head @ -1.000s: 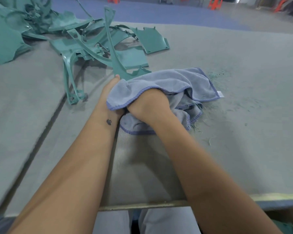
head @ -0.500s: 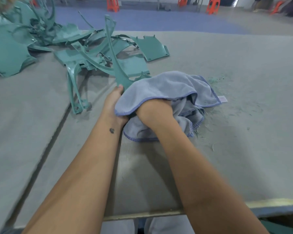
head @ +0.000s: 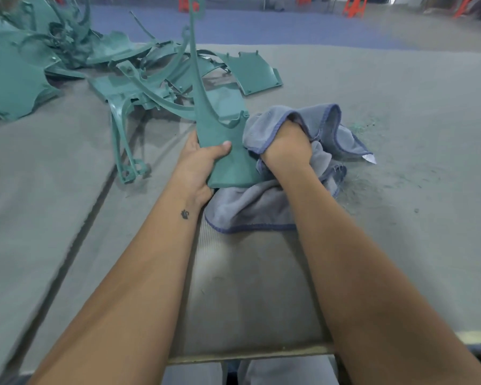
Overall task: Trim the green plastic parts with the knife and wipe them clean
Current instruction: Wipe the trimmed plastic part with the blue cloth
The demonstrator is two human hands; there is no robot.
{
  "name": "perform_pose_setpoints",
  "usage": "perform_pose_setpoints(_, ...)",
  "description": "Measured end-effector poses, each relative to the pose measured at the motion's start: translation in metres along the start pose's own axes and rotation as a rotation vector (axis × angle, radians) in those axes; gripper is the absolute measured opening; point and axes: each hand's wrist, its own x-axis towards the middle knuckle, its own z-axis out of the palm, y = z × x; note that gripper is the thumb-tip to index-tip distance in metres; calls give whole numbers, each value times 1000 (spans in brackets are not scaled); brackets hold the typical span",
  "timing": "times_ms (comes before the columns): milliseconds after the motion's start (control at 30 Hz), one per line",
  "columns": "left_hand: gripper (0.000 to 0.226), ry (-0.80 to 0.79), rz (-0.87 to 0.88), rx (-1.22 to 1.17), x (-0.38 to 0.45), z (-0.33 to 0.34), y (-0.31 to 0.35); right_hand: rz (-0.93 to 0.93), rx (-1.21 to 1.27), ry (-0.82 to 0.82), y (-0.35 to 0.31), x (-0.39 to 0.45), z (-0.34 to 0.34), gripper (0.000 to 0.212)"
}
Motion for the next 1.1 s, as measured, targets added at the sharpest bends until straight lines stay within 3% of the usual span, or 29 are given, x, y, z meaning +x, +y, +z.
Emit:
perform_pose_setpoints(67, 24, 35, 4, -43, 3, 1, 0, -20, -16, -53, 3, 3, 4, 24)
perform_pose_setpoints(133, 18, 68, -2, -110, 5, 2, -1, -114, -114, -224, 8, 2, 4, 25)
perform_pose_setpoints(200, 40, 35, -59, -169, 7, 3, 0, -219, -128, -387, 13, -3, 1, 48)
perform_pose_setpoints(267, 56, 29, -109, -193, 5, 6, 1, -243, -92, -445, 15, -8, -1, 68)
perform_pose_setpoints(367, 51, 54, -123, -192, 2, 6, 1, -103, -97, -292, 8, -7, 10, 69)
perform_pose_setpoints(533, 27, 43, -73, -85, 0, 1, 4, 63, -7, 48, 3, 1, 17, 23)
perform_pose_setpoints(667, 21, 26, -47, 16, 4, -4, 12, -66, -153, 59, 14, -1, 17, 31)
perform_pose_setpoints(800, 21, 67, -123, 1, 6, -16, 24, -167, -533, 101, 29, 0, 1, 41)
perform_pose_setpoints(833, 24, 76, -184, -33, 4, -21, 28, -116, -440, 77, 35, 0, -3, 45)
perform_pose_setpoints(867, 26, 61, -251, -72, 2, -25, 32, -46, -184, 54, 38, -1, -7, 42)
perform_pose_setpoints(967, 33, -85, -390, -47, -4, -36, 41, 287, 1076, 33, 32, -23, -17, 16)
perform_pose_setpoints(1000, 34, -129, -400, 14, -4, -37, 41, 388, 1259, 6, 32, -22, -18, 17)
perform_pose_setpoints(1033, 35, -170, -390, 72, -4, -36, 40, 439, 1292, -89, 29, -23, -20, 20)
perform_pose_setpoints(1100, 35, -220, -338, 133, -5, -33, 38, 349, 1173, -273, 21, -27, -16, 22)
